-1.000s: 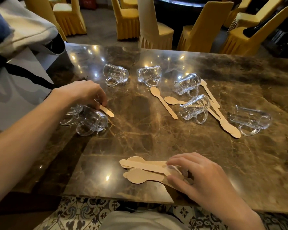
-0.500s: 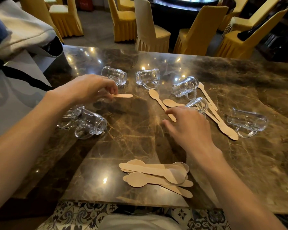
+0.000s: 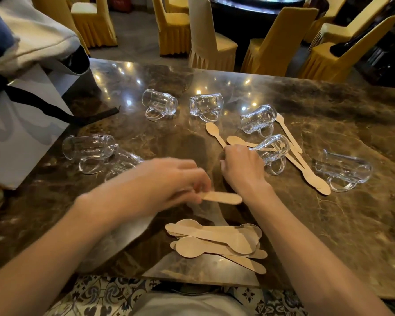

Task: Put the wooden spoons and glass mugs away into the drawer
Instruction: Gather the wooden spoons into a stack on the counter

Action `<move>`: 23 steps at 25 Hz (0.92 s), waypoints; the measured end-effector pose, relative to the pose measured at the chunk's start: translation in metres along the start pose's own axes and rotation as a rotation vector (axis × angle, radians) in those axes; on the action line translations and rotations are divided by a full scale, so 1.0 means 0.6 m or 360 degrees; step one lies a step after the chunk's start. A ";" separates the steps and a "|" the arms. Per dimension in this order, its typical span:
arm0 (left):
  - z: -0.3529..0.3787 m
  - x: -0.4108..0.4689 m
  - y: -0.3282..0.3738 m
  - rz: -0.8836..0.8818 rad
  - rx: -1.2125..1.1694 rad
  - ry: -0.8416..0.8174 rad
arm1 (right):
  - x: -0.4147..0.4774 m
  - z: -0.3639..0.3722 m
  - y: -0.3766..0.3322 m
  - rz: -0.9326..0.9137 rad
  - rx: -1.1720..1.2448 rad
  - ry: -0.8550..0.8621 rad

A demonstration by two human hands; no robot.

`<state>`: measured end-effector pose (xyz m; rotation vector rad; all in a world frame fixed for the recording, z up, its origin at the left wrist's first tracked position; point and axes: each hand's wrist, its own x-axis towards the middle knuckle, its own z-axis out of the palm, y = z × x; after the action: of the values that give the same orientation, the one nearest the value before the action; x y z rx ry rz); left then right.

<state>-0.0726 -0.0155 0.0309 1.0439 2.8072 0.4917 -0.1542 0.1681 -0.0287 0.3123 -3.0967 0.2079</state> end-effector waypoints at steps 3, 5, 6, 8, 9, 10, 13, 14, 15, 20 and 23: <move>0.050 0.006 0.022 0.0026 -0.0058 -0.0124 | 0.001 0.004 0.002 -0.0069 -0.0024 0.0016; 0.073 0.009 0.034 0.0080 -0.0004 -0.0152 | 0.001 0.005 0.004 -0.0101 -0.0011 0.0016; 0.081 0.010 0.040 0.0100 0.0037 -0.0148 | 0.000 0.005 0.005 -0.0107 0.0015 0.0024; 0.093 0.012 0.051 0.0133 0.0102 -0.0118 | -0.004 0.004 0.007 -0.0101 0.0058 0.0053; 0.099 0.012 0.055 0.0144 0.0118 -0.0117 | -0.007 0.004 0.008 -0.0095 0.0061 0.0071; 0.103 0.011 0.058 0.0151 0.0122 -0.0124 | -0.009 0.004 0.009 -0.0089 0.0057 0.0088; 0.113 0.010 0.060 0.0133 0.0137 -0.0118 | -0.012 0.003 0.011 -0.0035 0.0073 0.0109; 0.116 0.009 0.060 0.0117 0.0138 -0.0123 | -0.012 0.002 0.009 -0.0013 0.0088 0.0105; 0.118 0.008 0.060 0.0108 0.0134 -0.0121 | -0.011 0.002 0.007 0.0001 0.0096 0.0101; 0.114 0.004 0.057 0.0078 0.0095 -0.0080 | -0.013 -0.001 0.004 -0.0042 0.0115 0.0110; 0.097 -0.009 0.046 -0.0004 -0.0034 -0.0026 | -0.020 -0.011 0.015 -0.0092 0.0234 0.0122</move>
<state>-0.0391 0.0161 -0.0146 1.0353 2.7824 0.5093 -0.1439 0.1801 -0.0236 0.3873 -2.9977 0.4365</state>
